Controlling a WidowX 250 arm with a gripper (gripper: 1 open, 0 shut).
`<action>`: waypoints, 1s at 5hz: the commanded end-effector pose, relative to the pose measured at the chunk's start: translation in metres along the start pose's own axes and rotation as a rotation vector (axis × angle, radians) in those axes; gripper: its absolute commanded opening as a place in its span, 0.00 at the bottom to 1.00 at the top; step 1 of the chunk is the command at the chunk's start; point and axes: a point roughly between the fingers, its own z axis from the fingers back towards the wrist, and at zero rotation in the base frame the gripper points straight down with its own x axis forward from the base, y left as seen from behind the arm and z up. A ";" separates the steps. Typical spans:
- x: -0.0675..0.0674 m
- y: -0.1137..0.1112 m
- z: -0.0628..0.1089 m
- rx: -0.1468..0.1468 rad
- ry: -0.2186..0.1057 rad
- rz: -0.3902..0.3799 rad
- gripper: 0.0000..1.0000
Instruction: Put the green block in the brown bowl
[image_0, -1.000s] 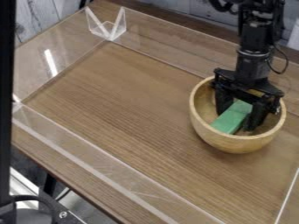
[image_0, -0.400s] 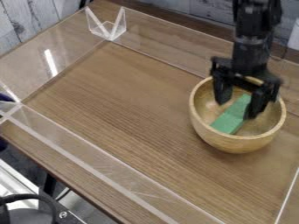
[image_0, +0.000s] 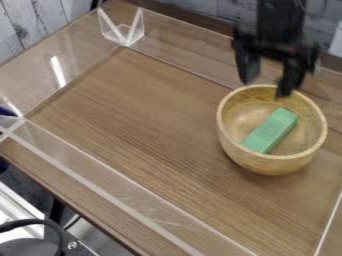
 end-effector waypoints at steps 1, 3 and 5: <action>0.008 0.009 0.044 0.000 -0.104 0.012 1.00; -0.005 0.044 0.067 0.036 -0.109 0.050 1.00; -0.027 0.095 0.068 0.095 -0.091 0.108 1.00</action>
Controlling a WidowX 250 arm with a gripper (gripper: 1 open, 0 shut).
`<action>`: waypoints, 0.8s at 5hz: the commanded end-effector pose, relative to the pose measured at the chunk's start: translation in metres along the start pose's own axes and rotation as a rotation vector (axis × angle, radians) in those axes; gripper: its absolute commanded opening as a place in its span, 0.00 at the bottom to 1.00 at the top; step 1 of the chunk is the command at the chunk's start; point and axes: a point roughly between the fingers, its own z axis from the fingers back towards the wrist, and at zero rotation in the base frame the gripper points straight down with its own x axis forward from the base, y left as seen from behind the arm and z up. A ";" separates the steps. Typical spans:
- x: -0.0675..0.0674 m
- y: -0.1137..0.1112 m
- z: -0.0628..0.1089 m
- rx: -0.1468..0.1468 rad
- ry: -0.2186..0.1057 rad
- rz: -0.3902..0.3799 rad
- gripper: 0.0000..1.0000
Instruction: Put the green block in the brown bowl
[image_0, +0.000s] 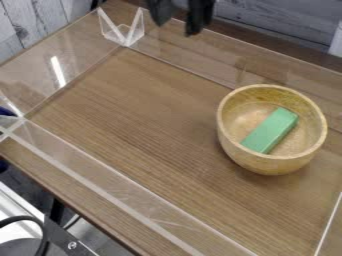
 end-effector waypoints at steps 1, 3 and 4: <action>-0.007 0.011 0.004 0.030 -0.019 -0.012 1.00; -0.011 -0.016 -0.013 0.001 0.018 -0.055 1.00; -0.004 -0.030 -0.015 -0.009 0.015 -0.080 1.00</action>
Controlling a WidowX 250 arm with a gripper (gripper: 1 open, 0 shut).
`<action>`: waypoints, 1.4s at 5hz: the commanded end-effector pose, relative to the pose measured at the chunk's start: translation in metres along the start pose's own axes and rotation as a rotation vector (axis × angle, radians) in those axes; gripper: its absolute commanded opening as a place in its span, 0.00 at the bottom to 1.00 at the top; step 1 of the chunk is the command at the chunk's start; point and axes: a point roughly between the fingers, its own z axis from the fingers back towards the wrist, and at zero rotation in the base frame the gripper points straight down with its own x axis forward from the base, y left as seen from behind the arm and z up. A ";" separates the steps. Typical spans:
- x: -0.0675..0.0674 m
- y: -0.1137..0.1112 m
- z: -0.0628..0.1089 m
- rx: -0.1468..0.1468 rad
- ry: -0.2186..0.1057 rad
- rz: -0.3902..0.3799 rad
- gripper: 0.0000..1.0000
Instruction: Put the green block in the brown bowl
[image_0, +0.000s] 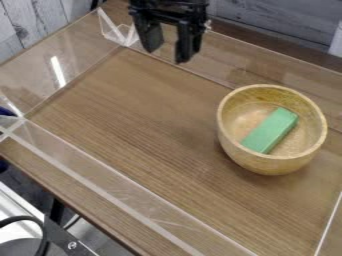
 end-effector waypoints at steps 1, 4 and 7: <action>0.014 -0.020 0.010 0.004 -0.053 -0.049 1.00; 0.036 -0.094 -0.025 -0.017 -0.017 -0.191 0.00; 0.032 -0.086 0.000 -0.025 -0.050 -0.182 1.00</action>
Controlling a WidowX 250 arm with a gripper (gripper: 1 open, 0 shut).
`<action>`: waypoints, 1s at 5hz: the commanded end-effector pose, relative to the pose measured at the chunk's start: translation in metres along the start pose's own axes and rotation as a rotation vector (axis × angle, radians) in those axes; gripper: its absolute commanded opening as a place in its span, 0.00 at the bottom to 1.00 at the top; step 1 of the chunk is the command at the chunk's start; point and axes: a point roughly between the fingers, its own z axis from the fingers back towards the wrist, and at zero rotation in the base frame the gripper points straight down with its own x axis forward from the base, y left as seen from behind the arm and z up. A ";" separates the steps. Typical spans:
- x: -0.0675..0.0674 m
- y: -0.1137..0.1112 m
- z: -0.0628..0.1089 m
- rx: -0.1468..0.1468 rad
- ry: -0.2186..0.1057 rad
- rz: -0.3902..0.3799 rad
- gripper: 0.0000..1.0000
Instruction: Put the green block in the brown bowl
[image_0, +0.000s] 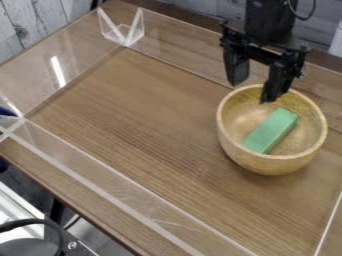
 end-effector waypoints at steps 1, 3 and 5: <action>0.003 0.008 0.047 0.015 -0.121 0.005 1.00; -0.023 0.050 0.090 0.061 -0.141 0.069 1.00; -0.072 0.111 0.080 0.111 -0.089 0.146 1.00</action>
